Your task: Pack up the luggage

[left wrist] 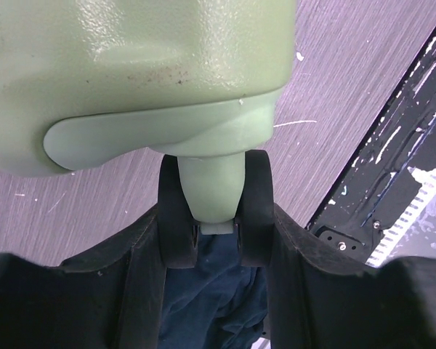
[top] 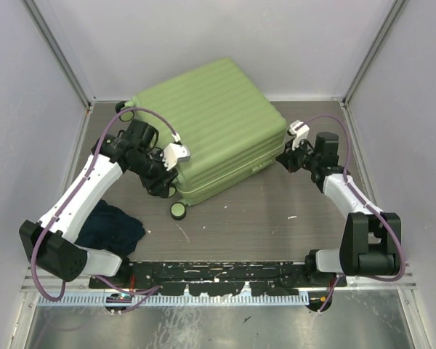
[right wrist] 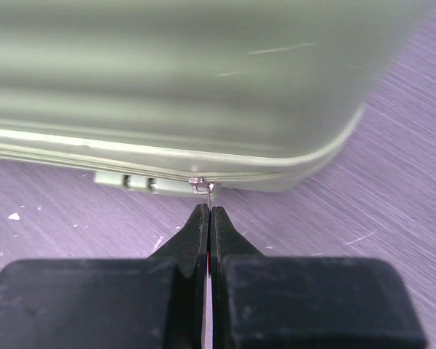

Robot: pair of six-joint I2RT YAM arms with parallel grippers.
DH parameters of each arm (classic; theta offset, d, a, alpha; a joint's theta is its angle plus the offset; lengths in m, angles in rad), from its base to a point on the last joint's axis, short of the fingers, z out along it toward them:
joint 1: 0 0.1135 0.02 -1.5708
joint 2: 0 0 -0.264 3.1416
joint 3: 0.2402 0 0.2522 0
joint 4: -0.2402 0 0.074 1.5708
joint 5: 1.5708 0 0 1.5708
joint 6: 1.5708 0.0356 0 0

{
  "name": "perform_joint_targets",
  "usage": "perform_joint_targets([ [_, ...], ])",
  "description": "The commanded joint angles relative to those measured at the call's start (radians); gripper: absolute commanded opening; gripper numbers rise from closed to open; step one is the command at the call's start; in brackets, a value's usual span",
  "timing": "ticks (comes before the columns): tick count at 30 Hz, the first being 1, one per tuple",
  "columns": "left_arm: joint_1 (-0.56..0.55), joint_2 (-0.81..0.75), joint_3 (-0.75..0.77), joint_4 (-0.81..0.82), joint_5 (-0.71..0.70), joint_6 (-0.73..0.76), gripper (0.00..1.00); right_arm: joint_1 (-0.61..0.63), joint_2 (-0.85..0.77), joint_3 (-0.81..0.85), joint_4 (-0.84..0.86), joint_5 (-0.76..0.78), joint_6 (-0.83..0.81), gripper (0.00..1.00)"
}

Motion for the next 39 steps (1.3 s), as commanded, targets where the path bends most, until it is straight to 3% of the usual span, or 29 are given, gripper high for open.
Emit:
perform_joint_targets([
  [1,0.007,0.019,-0.059,-0.123,-0.060,0.158,0.00,-0.135,0.021,0.094,0.020,0.060,-0.080,0.01],
  [7,0.012,-0.017,-0.115,-0.174,-0.071,0.305,0.00,-0.179,-0.013,0.064,-0.058,0.000,-0.205,0.01],
  [13,0.037,-0.064,-0.187,-0.231,-0.084,0.454,0.00,-0.165,-0.178,-0.067,-0.192,-0.075,-0.230,0.01],
  [19,0.169,-0.053,-0.198,-0.268,-0.109,0.600,0.00,-0.158,-0.346,-0.124,-0.339,-0.077,-0.297,0.00],
  [28,0.209,0.038,-0.142,-0.264,-0.136,0.692,0.00,-0.367,-0.156,0.068,-0.362,-0.176,-0.456,0.01],
  [34,0.209,0.084,-0.131,-0.269,-0.134,0.721,0.00,-0.396,-0.040,0.179,-0.349,-0.262,-0.581,0.01],
  [39,0.209,0.105,-0.088,-0.295,-0.130,0.751,0.00,-0.401,0.069,0.232,-0.266,-0.384,-0.579,0.01],
])
